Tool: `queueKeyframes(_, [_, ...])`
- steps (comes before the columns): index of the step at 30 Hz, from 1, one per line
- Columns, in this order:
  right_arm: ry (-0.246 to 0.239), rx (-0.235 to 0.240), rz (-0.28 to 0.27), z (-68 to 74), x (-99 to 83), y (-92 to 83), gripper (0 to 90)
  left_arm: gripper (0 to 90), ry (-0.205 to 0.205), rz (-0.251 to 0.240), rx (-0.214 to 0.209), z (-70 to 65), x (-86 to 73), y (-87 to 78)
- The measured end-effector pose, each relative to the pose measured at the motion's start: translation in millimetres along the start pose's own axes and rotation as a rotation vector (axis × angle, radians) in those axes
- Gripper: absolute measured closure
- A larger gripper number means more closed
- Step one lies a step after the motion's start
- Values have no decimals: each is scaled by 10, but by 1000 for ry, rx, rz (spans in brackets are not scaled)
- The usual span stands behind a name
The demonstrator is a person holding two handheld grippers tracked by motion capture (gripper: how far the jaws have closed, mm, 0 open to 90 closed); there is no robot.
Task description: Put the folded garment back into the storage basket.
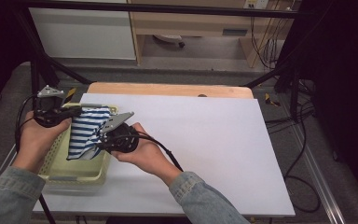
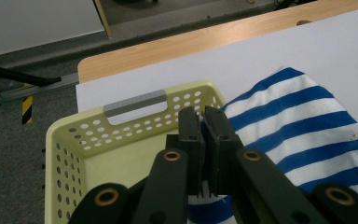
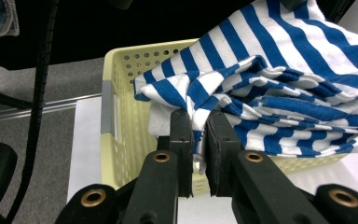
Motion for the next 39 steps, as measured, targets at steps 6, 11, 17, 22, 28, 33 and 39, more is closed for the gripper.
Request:
queueKeyframes(6, [3, -3, -1, 23, 11, 53, 826, 856, -1, -2, 11, 41, -14, -23])
queueKeyframes(11, [5, -8, 4, 43, 17, 110, 826, 855, -8, -5, 16, 75, -28, -39])
queueKeyframes(17, [3, -6, 7, 72, 35, 173, 826, 856, -12, -6, 20, 111, -49, -69])
queueKeyframes(22, [1, -4, 9, 110, 39, 224, 826, 856, -14, -6, 26, 129, -68, -93])
queueKeyframes(28, [0, 0, 13, 148, 38, 266, 826, 856, -10, -2, 30, 138, -77, -109])
queueKeyframes(33, [4, 1, 15, 165, 36, 287, 826, 856, -7, 0, 33, 142, -88, -124])
queueKeyframes(39, [4, 3, 20, 193, 27, 326, 826, 856, -10, 1, 36, 165, -113, -141])
Point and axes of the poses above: each handheld gripper's, and its own axes: y roughly forward along the jaws, x roughly out of its top, z roughly to its left, the point moved 6 cm from there along y, roughly forward along the jaws, and after that the axes turned 14 degrees about -x, right-handed, at the moved point
